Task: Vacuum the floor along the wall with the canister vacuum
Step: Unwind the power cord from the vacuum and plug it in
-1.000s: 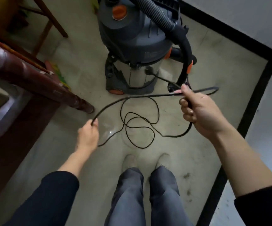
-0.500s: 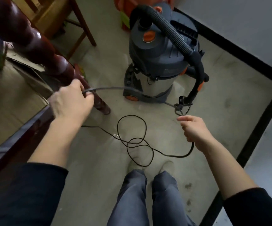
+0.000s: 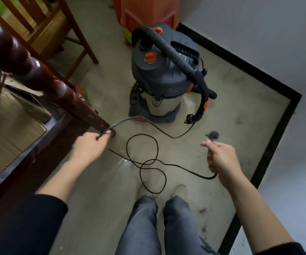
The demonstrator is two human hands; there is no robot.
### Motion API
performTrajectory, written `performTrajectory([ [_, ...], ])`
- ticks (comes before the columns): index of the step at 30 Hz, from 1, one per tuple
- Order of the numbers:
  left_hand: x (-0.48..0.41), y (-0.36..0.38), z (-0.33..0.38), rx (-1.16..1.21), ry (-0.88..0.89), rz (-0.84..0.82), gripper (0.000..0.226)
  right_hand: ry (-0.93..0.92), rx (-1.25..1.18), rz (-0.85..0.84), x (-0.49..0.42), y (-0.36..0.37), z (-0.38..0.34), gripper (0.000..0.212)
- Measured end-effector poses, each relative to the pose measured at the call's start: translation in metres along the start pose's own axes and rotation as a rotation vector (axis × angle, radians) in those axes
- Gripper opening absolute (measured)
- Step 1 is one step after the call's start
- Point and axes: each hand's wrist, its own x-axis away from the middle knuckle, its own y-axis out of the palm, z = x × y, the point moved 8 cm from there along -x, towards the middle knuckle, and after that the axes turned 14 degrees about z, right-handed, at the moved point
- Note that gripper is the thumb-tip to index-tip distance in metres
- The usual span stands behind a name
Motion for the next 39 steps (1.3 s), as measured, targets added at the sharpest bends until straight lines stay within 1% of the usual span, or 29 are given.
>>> performTrajectory([
  [1, 0.012, 0.006, 0.015, 0.055, 0.025, 0.000, 0.042, 0.047, -0.052, -0.065, 0.008, 0.008, 0.001, 0.024],
  [3, 0.038, 0.014, 0.047, 0.135, 0.161, -0.010, 0.029, 0.143, -0.109, -0.199, 0.026, 0.030, 0.003, 0.033],
  [5, 0.065, 0.019, 0.079, 0.207, 0.352, -0.089, 0.017, 0.186, -0.025, -0.321, 0.044, 0.059, 0.003, 0.048],
  [6, 0.079, 0.021, 0.092, 0.257, 0.433, -0.139, 0.014, 0.185, 0.020, -0.372, 0.052, 0.076, 0.003, 0.052],
  [7, 0.090, 0.021, 0.101, 0.315, 0.484, -0.187, 0.015, 0.179, 0.043, -0.405, 0.059, 0.092, 0.000, 0.050],
  [8, 0.096, 0.019, 0.105, 0.379, 0.502, -0.216, 0.017, 0.169, 0.037, -0.415, 0.064, 0.105, -0.004, 0.042],
  [10, 0.093, 0.019, 0.098, 0.472, 0.467, -0.226, 0.022, 0.150, -0.060, -0.369, 0.064, 0.121, -0.017, 0.021],
  [11, 0.088, 0.022, 0.087, 0.492, 0.422, -0.235, 0.024, 0.140, -0.113, -0.332, 0.061, 0.123, -0.026, 0.018],
  [13, 0.076, 0.037, 0.054, 0.474, 0.319, -0.277, 0.022, 0.047, -0.152, -0.256, 0.051, 0.118, -0.046, 0.020],
  [15, 0.067, 0.056, 0.014, 0.386, 0.221, -0.288, 0.017, -0.067, -0.157, -0.166, 0.044, 0.105, -0.066, 0.018],
  [18, 0.064, 0.078, -0.062, 0.279, 0.022, -0.294, 0.028, -0.094, -0.301, -0.058, 0.035, 0.082, -0.091, 0.023],
  [20, 0.070, 0.078, -0.104, 0.256, -0.084, -0.296, 0.041, -0.092, -0.414, -0.021, 0.031, 0.068, -0.110, 0.025],
  [22, 0.073, 0.063, -0.129, 0.319, -0.195, -0.225, 0.057, -0.122, -0.476, -0.004, 0.028, 0.060, -0.127, 0.027],
  [23, 0.069, 0.047, -0.137, 0.361, -0.241, -0.145, 0.064, -0.143, -0.483, -0.006, 0.025, 0.059, -0.134, 0.028],
  [25, 0.056, -0.004, -0.144, 0.433, -0.301, 0.119, 0.077, -0.181, -0.413, -0.015, 0.022, 0.064, -0.139, 0.026],
  [26, 0.051, -0.038, -0.143, 0.433, -0.285, 0.270, 0.082, -0.194, -0.341, -0.015, 0.020, 0.069, -0.137, 0.025],
  [27, 0.048, -0.075, -0.137, 0.397, -0.223, 0.411, 0.078, -0.204, -0.257, -0.007, 0.020, 0.074, -0.134, 0.025],
  [28, 0.048, -0.114, -0.126, 0.346, -0.134, 0.533, 0.067, -0.213, -0.179, 0.007, 0.021, 0.080, -0.129, 0.026],
  [29, 0.052, -0.150, -0.114, 0.308, -0.039, 0.636, 0.057, -0.225, -0.112, 0.022, 0.024, 0.085, -0.124, 0.029],
  [30, 0.058, -0.183, -0.104, 0.287, 0.025, 0.701, 0.050, -0.235, -0.061, 0.031, 0.028, 0.091, -0.120, 0.031],
  [32, 0.072, -0.229, -0.086, 0.288, 0.076, 0.749, 0.048, -0.244, 0.015, 0.035, 0.036, 0.103, -0.111, 0.034],
  [34, 0.077, -0.242, -0.076, 0.280, 0.122, 0.717, 0.054, -0.245, 0.106, 0.039, 0.045, 0.112, -0.101, 0.035],
  [37, 0.075, -0.212, -0.076, 0.199, 0.176, 0.576, 0.055, -0.257, 0.247, 0.068, 0.052, 0.111, -0.089, 0.043],
  [39, 0.068, -0.176, -0.098, 0.110, 0.135, 0.494, 0.057, -0.310, 0.302, 0.110, 0.054, 0.102, -0.090, 0.050],
])
